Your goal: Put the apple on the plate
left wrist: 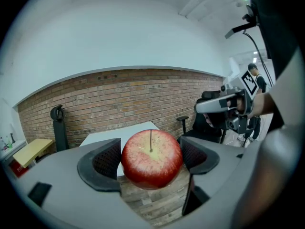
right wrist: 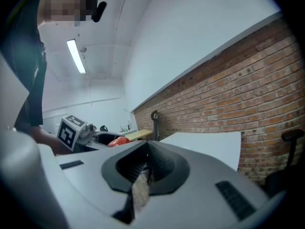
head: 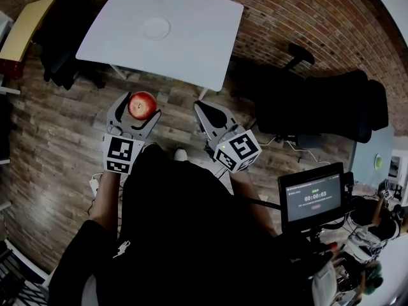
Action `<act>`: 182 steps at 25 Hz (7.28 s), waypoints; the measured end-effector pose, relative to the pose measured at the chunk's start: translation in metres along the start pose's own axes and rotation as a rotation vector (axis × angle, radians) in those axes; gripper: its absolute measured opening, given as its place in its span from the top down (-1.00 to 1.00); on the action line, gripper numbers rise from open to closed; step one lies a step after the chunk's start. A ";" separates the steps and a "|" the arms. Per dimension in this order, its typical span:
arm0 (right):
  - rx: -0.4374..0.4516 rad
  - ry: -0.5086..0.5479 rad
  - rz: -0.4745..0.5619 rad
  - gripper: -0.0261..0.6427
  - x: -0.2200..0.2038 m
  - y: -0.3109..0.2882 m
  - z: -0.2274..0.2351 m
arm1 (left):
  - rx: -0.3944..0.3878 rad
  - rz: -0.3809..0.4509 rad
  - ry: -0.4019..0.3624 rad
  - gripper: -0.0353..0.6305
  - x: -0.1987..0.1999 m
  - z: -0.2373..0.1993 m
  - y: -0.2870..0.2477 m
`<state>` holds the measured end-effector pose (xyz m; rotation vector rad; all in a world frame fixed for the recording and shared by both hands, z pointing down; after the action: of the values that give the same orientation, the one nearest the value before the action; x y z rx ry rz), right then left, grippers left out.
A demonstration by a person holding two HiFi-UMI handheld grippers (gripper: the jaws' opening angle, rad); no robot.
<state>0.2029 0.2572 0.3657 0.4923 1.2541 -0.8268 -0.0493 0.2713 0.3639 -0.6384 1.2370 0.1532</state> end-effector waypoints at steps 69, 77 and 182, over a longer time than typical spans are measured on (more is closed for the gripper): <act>-0.189 -0.017 -0.085 0.91 0.076 -0.300 0.131 | -0.257 -0.002 0.011 -0.30 0.008 -0.293 -0.240; -0.177 0.004 -0.096 0.91 0.083 -0.332 0.134 | -0.249 -0.016 0.035 -0.30 -0.011 -0.319 -0.244; 0.070 -0.062 -0.283 0.91 0.022 -0.375 0.272 | -0.027 -0.228 0.070 -0.30 -0.109 -0.264 -0.433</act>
<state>0.0860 -0.1823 0.4570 0.3459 1.2567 -1.1188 -0.1138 -0.1978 0.5755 -0.8089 1.2212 -0.0424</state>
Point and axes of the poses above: the fingertips, and each gripper's own axes: y backward along the fingers, z to its right, x out of its top, the point moved 10 cm from there along y, backward along the fingers, and after that the axes turned 2 degrees about -y, right-handed, at the moved point
